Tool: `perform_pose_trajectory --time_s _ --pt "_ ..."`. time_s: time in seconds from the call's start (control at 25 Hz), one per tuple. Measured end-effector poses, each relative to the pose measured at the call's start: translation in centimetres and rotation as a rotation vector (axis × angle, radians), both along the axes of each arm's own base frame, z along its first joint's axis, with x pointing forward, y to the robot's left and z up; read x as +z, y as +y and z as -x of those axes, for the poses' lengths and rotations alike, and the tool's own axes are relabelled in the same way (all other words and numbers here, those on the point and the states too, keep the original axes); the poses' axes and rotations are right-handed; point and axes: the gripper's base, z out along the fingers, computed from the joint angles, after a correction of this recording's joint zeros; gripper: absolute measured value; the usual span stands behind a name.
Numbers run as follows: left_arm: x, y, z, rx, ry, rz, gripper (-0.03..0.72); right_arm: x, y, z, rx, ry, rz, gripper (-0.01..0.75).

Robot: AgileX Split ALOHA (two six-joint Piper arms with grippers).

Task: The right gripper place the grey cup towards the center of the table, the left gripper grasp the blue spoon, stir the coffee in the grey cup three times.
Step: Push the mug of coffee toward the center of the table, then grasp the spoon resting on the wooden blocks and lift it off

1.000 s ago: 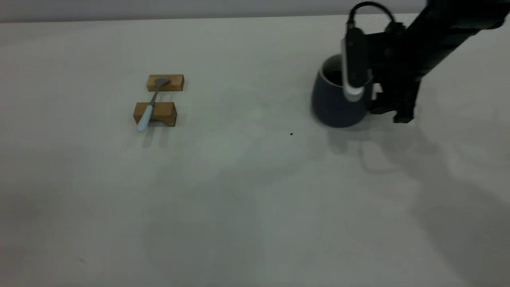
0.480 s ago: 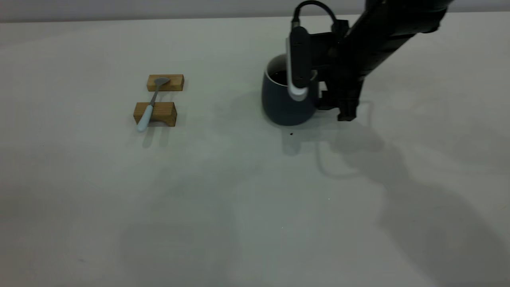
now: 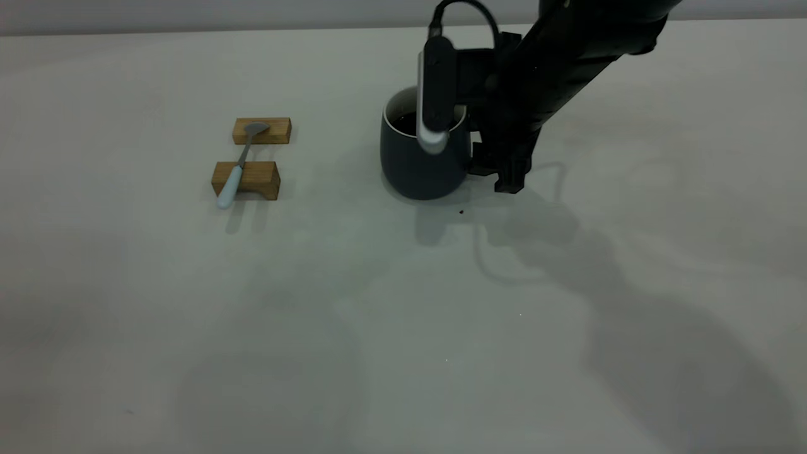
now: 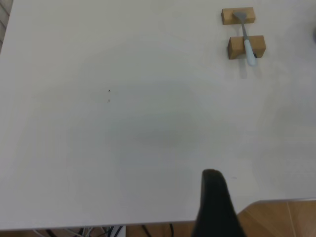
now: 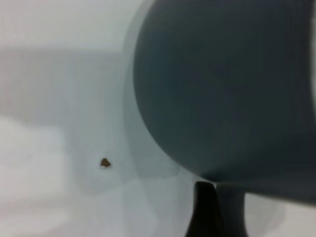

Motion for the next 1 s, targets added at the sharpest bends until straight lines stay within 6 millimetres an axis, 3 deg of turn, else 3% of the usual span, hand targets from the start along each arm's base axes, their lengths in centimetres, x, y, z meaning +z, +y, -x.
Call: perform_pose_trajectory --time_s 0.12,0.36,0.52,0.6,0.76,1.0 --pt "0.0 0.0 0.0 0.001 0.000 0.001 0.575 1.5 -1.5 -0.5 -0.109 0.079 -0.053 0.592" --pt "0.0 0.0 0.0 0.001 0.000 0.001 0.575 7.3 -4.6 -0.6 -0.316 0.265 -0.207 0.592" --pt "0.0 0.0 0.0 0.001 0.000 0.001 0.575 13.3 -6.2 0.7 -0.588 0.481 -0.423 0.592" --pt "0.0 0.0 0.0 0.001 0.000 0.001 0.575 17.2 -7.6 1.5 -0.766 0.553 -0.552 0.592" --pt "0.0 0.0 0.0 0.001 0.000 0.001 0.575 23.2 -11.2 5.1 -1.013 0.607 -0.679 0.592" --pt "0.0 0.0 0.0 0.001 0.000 0.001 0.575 27.7 -15.1 14.4 -1.102 0.488 -0.667 0.592"
